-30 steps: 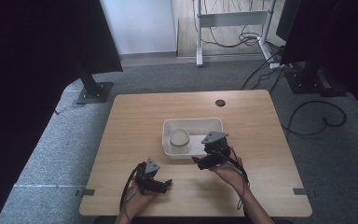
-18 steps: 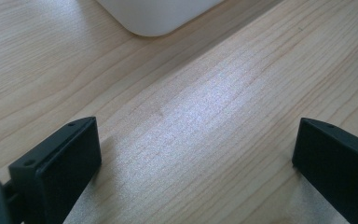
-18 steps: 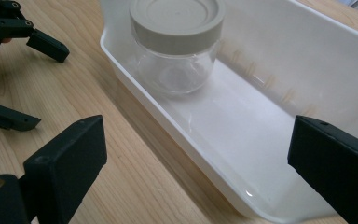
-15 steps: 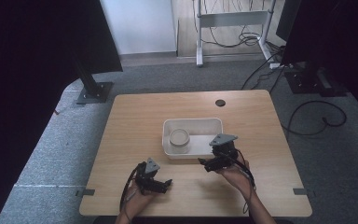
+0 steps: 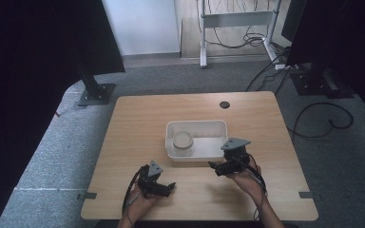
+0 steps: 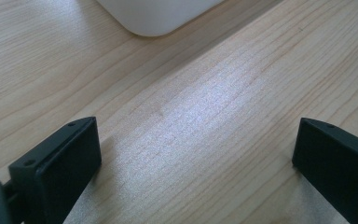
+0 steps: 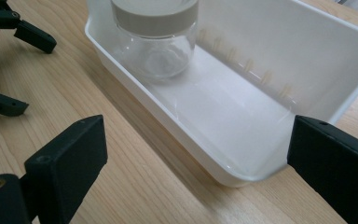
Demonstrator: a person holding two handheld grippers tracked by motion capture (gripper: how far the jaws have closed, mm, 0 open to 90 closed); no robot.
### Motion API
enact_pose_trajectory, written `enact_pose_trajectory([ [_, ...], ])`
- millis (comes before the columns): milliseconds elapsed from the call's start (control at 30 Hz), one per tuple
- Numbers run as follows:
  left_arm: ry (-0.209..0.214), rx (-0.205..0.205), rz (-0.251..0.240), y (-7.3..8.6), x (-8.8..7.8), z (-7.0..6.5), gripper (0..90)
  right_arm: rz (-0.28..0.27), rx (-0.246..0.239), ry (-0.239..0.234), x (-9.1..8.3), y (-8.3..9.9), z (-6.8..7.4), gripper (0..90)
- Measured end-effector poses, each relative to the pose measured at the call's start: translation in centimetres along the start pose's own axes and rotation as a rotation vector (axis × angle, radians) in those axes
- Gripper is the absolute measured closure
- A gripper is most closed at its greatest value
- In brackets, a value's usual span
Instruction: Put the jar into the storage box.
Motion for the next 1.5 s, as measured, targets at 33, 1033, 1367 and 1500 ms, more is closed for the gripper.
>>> enact_pose_trajectory([
  [33, 0.0, 0.0, 0.0, 0.0, 0.0, 0.0, 0.8, -0.001, 0.0, 0.003, -0.1, 0.0, -0.1, 4.5],
  [1033, 0.0, 0.001, 0.0, 0.0, 0.0, 0.0, 0.8, 0.005, 0.077, 0.1, -3.7, 3.2, -2.9, 4.4],
  [1367, 0.0, 0.001, 0.0, 0.0, 0.0, 0.0, 0.8, 0.016, 0.111, 0.131, -5.1, 5.3, -3.8, 4.4],
  [1500, -0.002, -0.001, 0.0, 0.0, 0.0, 0.0, 0.8, 0.017, 0.123, 0.145, -5.6, 6.1, -4.2, 4.3],
])
Point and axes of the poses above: each handheld gripper's, and its own axes: x roughly forward along the jaws, y roughly out of its underside, z roughly to its left, the point moved 9 cm from there along x, roughly forward along the jaws, and after that the axes turned 13 degrees about -z, right-handed, at the moved point
